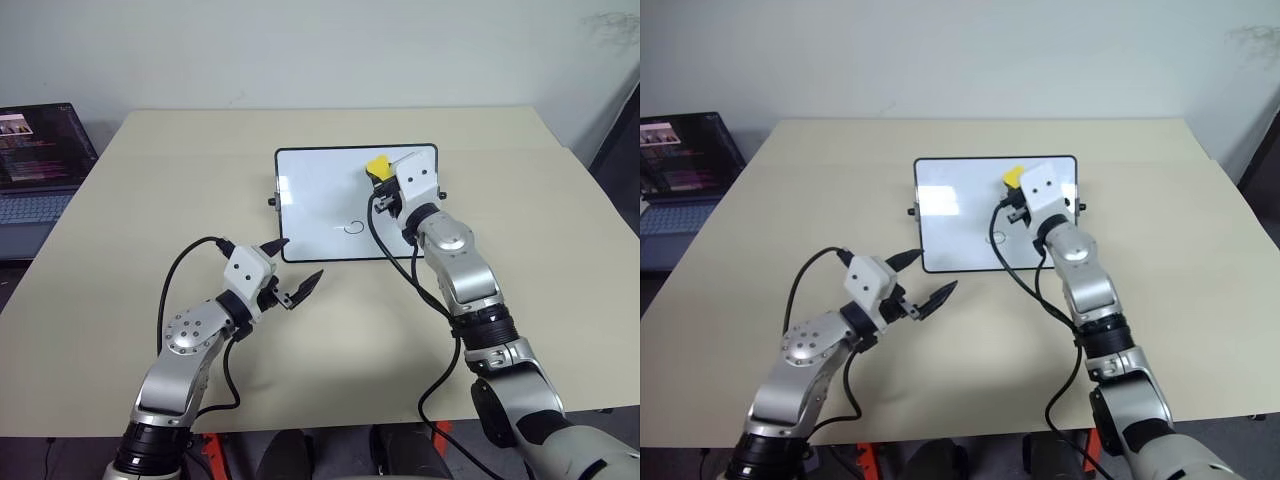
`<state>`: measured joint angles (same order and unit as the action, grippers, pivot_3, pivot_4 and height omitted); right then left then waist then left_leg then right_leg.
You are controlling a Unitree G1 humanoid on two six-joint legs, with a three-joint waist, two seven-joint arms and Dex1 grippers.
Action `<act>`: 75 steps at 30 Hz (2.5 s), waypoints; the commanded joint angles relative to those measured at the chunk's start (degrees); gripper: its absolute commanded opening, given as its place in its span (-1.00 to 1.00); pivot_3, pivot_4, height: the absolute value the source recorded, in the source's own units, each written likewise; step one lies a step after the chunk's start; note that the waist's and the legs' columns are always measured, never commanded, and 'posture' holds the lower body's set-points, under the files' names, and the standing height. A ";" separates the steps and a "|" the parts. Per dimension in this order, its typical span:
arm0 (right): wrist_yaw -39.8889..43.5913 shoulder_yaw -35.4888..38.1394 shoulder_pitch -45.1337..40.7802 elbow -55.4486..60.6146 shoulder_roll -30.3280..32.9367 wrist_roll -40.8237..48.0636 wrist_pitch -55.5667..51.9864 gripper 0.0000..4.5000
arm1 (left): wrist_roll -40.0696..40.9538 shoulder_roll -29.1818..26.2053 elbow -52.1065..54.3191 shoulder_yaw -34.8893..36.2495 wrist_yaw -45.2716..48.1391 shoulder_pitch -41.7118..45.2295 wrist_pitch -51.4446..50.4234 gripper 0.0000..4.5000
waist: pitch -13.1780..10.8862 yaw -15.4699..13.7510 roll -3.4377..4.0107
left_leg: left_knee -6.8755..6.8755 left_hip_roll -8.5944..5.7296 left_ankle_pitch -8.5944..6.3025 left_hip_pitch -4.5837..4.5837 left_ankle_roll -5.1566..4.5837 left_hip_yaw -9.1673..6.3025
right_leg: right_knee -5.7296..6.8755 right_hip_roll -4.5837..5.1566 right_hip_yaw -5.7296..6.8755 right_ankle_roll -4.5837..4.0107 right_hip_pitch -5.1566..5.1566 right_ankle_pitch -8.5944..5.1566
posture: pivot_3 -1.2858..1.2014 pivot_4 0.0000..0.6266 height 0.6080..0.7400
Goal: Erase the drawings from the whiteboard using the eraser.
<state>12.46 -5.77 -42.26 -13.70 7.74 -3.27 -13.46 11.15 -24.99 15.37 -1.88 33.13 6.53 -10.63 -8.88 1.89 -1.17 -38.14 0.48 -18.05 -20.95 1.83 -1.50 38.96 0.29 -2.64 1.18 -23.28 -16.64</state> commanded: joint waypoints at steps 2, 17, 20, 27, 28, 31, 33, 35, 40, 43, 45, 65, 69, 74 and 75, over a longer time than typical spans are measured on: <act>-0.09 0.81 -1.60 0.38 0.23 0.16 1.68 -0.45 | -0.14 0.17 0.90 0.30 -0.13 0.99 1.18 1.00 | 0.00 0.00 0.00 | 0.00 0.00 0.00 0.00 0.00 0.00 | 0.00 0.00 0.00 0.00 0.00 0.00 | 0.03 -0.52 1.00; -0.95 0.95 -3.92 -3.24 -0.15 -0.02 3.24 -0.45 | -0.08 0.26 0.55 0.28 -0.10 1.74 0.93 1.00 | 0.00 0.01 0.00 | 0.01 0.00 0.00 0.00 0.00 0.00 | 0.00 0.00 0.00 0.00 0.00 0.00 | 0.03 -0.52 1.00; -1.26 0.96 -4.93 -4.70 -0.51 0.01 4.02 -0.45 | -0.06 0.24 0.71 0.33 -0.15 1.71 0.83 1.00 | 0.00 0.02 0.00 | 0.01 0.00 0.00 0.00 0.00 0.01 | 0.00 0.00 0.00 0.00 0.00 0.00 | 0.03 -0.52 1.00; -1.26 0.67 -5.70 -6.53 -0.70 0.03 5.35 -0.45 | 0.08 0.04 0.80 0.63 -0.09 1.83 0.71 1.00 | 0.00 0.01 0.01 | 0.01 0.00 0.00 -0.01 0.00 0.01 | 0.00 0.00 -0.01 0.00 -0.01 0.00 | 0.03 -0.52 1.00; -1.32 0.63 -5.78 -6.95 -0.76 0.00 5.60 -0.45 | 0.07 0.03 0.69 0.62 -0.09 2.12 0.66 1.00 | 0.00 0.01 0.00 | 0.01 0.00 0.00 -0.01 0.00 0.01 | 0.00 0.00 -0.01 0.00 -0.01 0.00 | 0.03 -0.52 1.00; -1.48 0.45 -5.82 -8.01 -0.96 -0.14 6.34 -0.45 | 0.12 0.01 0.66 0.64 -0.05 2.42 0.57 1.00 | 0.00 0.02 0.01 | 0.01 0.01 0.00 0.00 0.00 0.01 | 0.01 0.00 0.00 0.00 -0.01 0.00 | 0.03 -0.52 1.00; -1.76 0.17 -5.71 -10.30 -1.27 -0.52 7.67 -0.45 | 0.15 0.03 0.80 0.48 0.03 2.54 0.43 1.00 | 0.00 0.04 0.01 | 0.01 0.01 0.00 -0.01 0.00 0.01 | 0.01 0.00 0.00 0.00 -0.01 0.00 | 0.03 -0.52 1.00; -2.17 0.02 -5.14 -13.61 -1.49 -0.98 8.80 -0.45 | 0.21 -0.02 0.93 0.46 0.10 2.62 0.27 1.00 | 0.00 0.05 0.00 | 0.01 0.01 0.00 0.00 0.00 0.01 | 0.00 0.00 -0.01 0.00 -0.01 0.00 | 0.03 -0.52 1.00; -1.54 -0.20 -3.18 -15.31 -1.19 -1.47 10.24 -0.45 | 0.43 -0.49 1.31 0.86 0.28 2.64 -0.03 1.00 | 0.00 0.03 0.00 | 0.00 0.01 0.00 0.01 0.00 0.02 | 0.02 0.00 -0.01 0.00 -0.01 0.00 | 0.03 -0.52 1.00; -0.78 -0.58 -0.59 -13.54 -1.23 -1.66 9.69 -0.45 | 0.46 -0.51 1.90 0.83 0.16 2.29 -0.20 1.00 | 0.01 0.02 -0.01 | -0.01 0.01 0.00 0.01 0.00 0.02 | 0.04 0.00 -0.02 0.00 -0.01 0.00 | 0.03 -0.52 1.00; -0.19 -0.99 1.45 -11.51 -1.28 -1.83 9.14 -0.45 | 0.47 -0.49 2.31 0.85 0.03 1.99 -0.32 1.00 | 0.01 0.02 -0.01 | -0.01 0.01 0.00 0.02 0.00 0.01 | 0.03 0.00 -0.01 0.00 0.00 0.00 | 0.03 -0.52 1.00; 2.90 -8.32 12.67 -3.75 -4.94 -4.65 8.01 -0.45 | 0.78 -1.09 3.99 1.10 0.21 1.09 -1.71 1.00 | 0.03 0.80 -0.02 | -0.07 0.02 0.02 0.15 0.02 0.00 | 0.13 -0.02 0.01 -0.10 0.09 0.08 | 0.03 -0.52 1.00; 6.48 -8.84 15.98 1.83 -2.27 -4.08 6.30 -0.45 | 0.66 -0.93 3.96 1.12 -0.08 0.99 -1.70 1.00 | 0.03 0.68 -0.02 | -0.05 0.02 0.02 0.12 0.02 -0.01 | 0.07 -0.01 0.02 -0.10 0.09 0.08 | 0.03 -0.52 1.00; 8.78 -7.16 17.89 6.83 1.21 -3.23 4.86 -0.45 | 0.47 -0.45 3.74 0.84 -0.52 1.17 -1.60 1.00 | 0.02 0.07 -0.02 | -0.04 0.02 0.01 0.06 0.02 -0.01 | 0.00 -0.01 0.01 -0.10 0.07 0.07 | 0.03 -0.52 1.00; 8.80 -6.51 17.43 7.14 1.67 -2.95 4.63 -0.45 | 0.47 -0.39 3.64 0.83 -0.55 1.23 -1.58 1.00 | 0.02 0.07 -0.02 | -0.04 0.01 0.01 0.06 0.02 -0.01 | 0.01 -0.01 0.01 -0.10 0.07 0.07 | 0.03 -0.52 1.00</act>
<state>21.19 -14.18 -23.70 -9.52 9.16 -7.16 -8.71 11.31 -25.49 16.71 -1.81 33.08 7.31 -12.57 -8.86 1.96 -1.19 -38.19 0.50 -18.04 -20.88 1.84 -1.51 38.97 0.28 -2.62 1.08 -23.21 -16.57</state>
